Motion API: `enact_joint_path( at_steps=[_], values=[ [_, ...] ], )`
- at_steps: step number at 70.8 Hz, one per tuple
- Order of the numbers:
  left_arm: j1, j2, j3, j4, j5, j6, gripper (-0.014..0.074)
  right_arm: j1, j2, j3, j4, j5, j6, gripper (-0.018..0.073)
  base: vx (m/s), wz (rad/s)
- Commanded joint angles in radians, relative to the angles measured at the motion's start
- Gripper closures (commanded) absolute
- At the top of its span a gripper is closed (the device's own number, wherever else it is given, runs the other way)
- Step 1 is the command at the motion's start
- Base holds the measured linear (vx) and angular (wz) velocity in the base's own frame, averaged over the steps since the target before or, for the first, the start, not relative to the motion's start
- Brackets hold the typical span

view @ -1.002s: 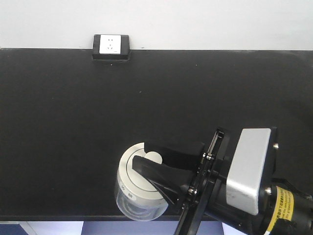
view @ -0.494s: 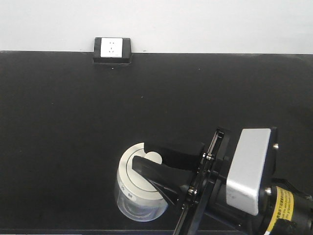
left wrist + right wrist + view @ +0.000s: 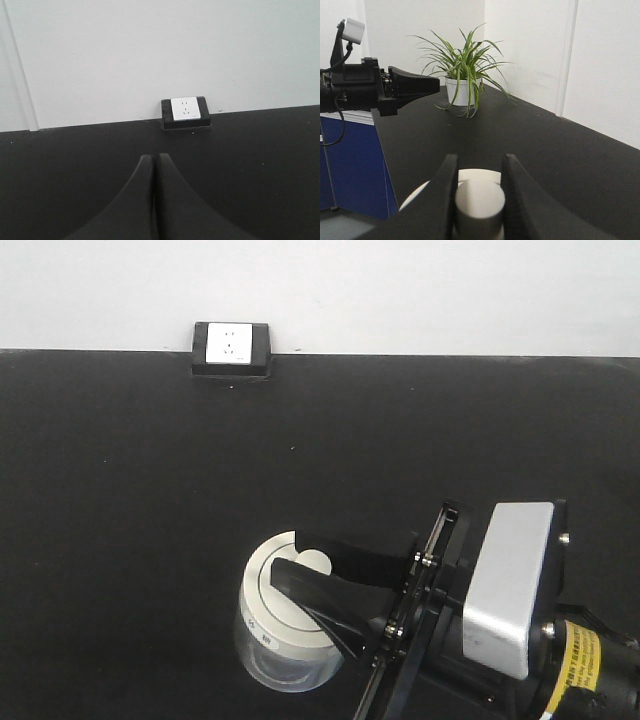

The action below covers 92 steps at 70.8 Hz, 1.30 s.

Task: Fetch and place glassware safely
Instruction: 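Hold the jar in the right gripper as the base stops at the bench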

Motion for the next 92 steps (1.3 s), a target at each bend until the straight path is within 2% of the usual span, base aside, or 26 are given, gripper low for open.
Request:
enact_joint_path(
  at_steps=[1,92],
  values=[
    [-0.007,0.0,-0.027,-0.005,-0.072,-0.006,0.0603,-0.001,-0.021,-0.031,0.017,-0.105,-0.003,0.0563,0.05,0.01],
    [-0.007,0.011,-0.027,-0.005,-0.071,-0.006,0.0603,-0.001,-0.009,-0.031,-0.005,-0.091,-0.003,0.0563,0.0,0.0]
  ],
)
